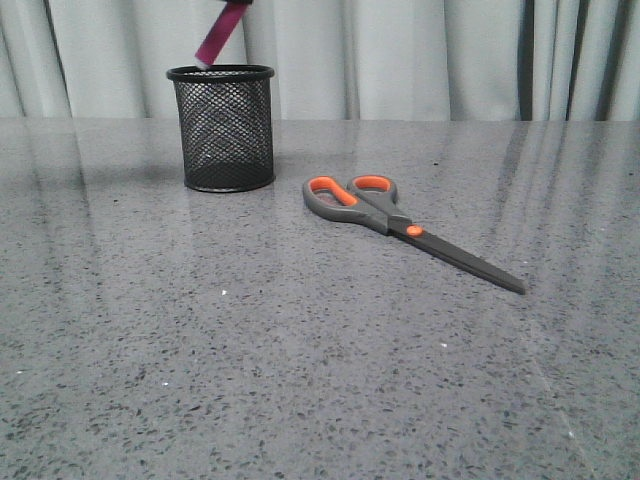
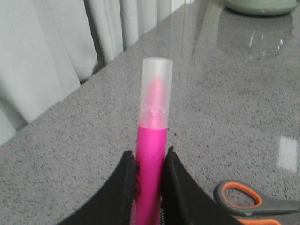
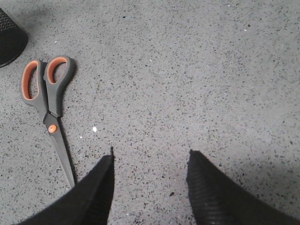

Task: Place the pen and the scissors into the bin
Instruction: 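Lift the highlighter with the left gripper and carry it over the mesh cup, then lower the highlighter into the mesh cup and open the left gripper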

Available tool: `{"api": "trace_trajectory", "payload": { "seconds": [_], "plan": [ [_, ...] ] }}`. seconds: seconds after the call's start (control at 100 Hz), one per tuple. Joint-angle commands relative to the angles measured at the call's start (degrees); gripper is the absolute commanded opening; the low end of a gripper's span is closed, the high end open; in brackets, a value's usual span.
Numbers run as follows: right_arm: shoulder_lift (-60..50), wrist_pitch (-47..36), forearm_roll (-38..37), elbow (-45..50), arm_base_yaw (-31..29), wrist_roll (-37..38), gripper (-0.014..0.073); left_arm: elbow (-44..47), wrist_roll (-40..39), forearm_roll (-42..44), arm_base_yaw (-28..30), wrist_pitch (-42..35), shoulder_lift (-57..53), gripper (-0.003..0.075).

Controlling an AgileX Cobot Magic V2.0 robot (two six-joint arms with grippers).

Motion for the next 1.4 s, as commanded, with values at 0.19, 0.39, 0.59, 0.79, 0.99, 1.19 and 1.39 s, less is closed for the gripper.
{"api": "trace_trajectory", "payload": {
  "seconds": [0.19,0.39,0.59,0.79,0.99,1.19,1.39],
  "plan": [
    [0.0,-3.0,0.6,-2.0,-0.3,-0.4,0.0322,-1.0,-0.2,-3.2,-0.1,0.6,-0.9,-0.0021],
    [0.0,-3.0,0.6,-2.0,-0.3,-0.4,0.0322,-1.0,-0.2,-2.1,-0.1,0.3,-0.8,-0.0021],
    [0.0,-3.3,0.6,-2.0,-0.3,-0.4,0.0322,-1.0,-0.2,2.6,-0.1,0.1,-0.8,-0.0021],
    [0.0,-3.3,0.6,-2.0,-0.3,-0.4,0.0322,-1.0,-0.2,4.2,-0.1,0.4,-0.8,-0.002],
    [0.0,-3.3,0.6,-2.0,-0.3,-0.4,0.0322,-1.0,-0.2,4.2,-0.1,0.4,-0.8,0.0057],
    [0.0,-3.3,0.6,-2.0,-0.3,-0.4,0.0322,-1.0,-0.2,4.1,-0.1,0.4,-0.8,0.0251],
    [0.0,-3.3,0.6,-2.0,-0.3,-0.4,0.0322,-1.6,-0.2,2.5,0.1,0.7,-1.1,0.0283]
  ]
}}
